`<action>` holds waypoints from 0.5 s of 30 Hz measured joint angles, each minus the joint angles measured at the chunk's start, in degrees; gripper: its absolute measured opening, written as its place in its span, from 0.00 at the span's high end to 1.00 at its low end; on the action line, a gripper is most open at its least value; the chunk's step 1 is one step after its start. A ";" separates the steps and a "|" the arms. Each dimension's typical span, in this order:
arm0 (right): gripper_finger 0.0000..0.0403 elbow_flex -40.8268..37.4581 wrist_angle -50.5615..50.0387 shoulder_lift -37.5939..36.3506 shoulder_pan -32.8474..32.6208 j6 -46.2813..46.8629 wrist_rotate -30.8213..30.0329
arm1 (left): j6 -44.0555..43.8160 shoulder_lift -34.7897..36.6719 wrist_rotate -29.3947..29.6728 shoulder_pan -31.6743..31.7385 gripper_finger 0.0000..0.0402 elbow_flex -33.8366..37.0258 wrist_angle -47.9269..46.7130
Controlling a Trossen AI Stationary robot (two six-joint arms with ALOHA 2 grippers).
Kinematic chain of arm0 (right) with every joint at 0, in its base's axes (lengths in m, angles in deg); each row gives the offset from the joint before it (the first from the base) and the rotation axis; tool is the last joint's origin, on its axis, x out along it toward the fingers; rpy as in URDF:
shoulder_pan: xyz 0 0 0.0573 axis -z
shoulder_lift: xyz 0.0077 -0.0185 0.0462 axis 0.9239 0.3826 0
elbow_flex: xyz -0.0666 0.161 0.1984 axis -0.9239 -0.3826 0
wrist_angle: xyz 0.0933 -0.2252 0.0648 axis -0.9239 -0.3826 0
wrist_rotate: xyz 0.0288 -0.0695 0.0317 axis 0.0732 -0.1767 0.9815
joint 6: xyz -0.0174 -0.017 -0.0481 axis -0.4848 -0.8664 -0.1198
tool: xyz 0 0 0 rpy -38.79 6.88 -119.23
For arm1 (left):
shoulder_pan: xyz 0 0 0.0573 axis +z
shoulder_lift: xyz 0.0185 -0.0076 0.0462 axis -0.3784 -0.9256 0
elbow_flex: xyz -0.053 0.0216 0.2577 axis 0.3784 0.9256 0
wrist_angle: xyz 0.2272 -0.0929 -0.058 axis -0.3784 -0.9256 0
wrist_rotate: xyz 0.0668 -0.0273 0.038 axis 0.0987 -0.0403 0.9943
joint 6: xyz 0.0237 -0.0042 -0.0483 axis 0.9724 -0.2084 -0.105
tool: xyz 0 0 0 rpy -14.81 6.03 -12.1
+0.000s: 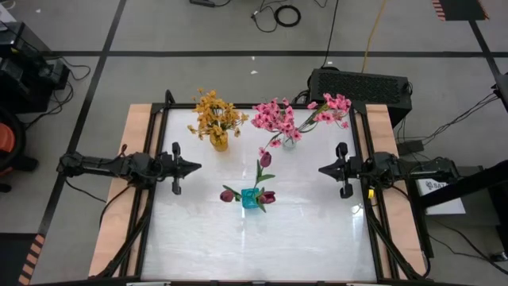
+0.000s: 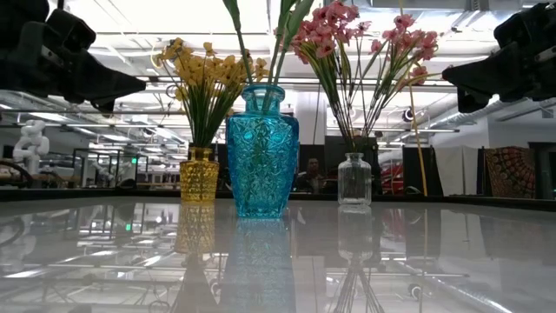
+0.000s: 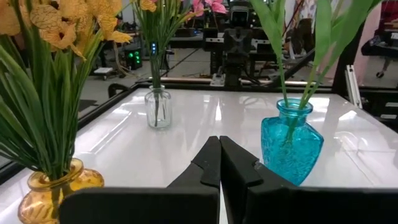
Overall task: Sort flowers into vase by color
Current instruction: Return to Home Position
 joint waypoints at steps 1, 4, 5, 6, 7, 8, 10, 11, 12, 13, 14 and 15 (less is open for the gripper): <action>1.00 0.00 0.00 0.00 0.00 0.00 0.00 | 0.24 0.02 -0.24 0.46 1.00 0.00 -0.02; 1.00 0.00 0.00 0.00 0.00 0.00 0.02 | 0.27 0.02 -1.74 1.99 1.00 0.00 -0.17; 1.00 0.00 0.00 0.00 0.00 0.00 0.02 | 0.26 0.02 -2.31 2.41 1.00 0.00 -0.22; 1.00 0.00 0.00 0.00 0.00 0.00 0.02 | 0.26 0.02 -2.54 2.76 1.00 0.00 -0.24; 1.00 0.00 0.00 0.00 0.00 0.00 0.03 | 0.26 0.02 -2.58 3.03 1.00 0.00 -0.24; 1.00 0.00 0.00 0.00 0.00 0.00 0.02 | 0.30 0.02 -2.67 3.32 1.00 0.00 -0.24; 1.00 0.00 0.01 0.00 0.00 0.00 0.04 | 0.28 0.02 -2.74 3.99 1.00 0.00 -0.20; 1.00 0.00 0.02 0.00 0.00 0.00 0.04 | 0.23 0.02 -3.20 4.28 1.00 0.00 -0.19; 1.00 0.00 0.02 0.00 0.00 0.00 0.04 | -0.29 0.02 -3.96 4.44 1.00 0.00 -0.20; 1.00 -0.02 0.02 0.00 0.00 0.00 0.04 | -0.83 0.02 -4.44 4.53 1.00 0.00 -0.24; 1.00 -0.02 0.02 0.00 0.00 0.00 0.04 | -1.11 0.02 -4.72 4.53 1.00 0.00 -0.26; 1.00 -0.02 0.02 0.02 0.00 0.00 0.04 | -1.22 0.02 -4.94 4.53 1.00 0.00 -0.26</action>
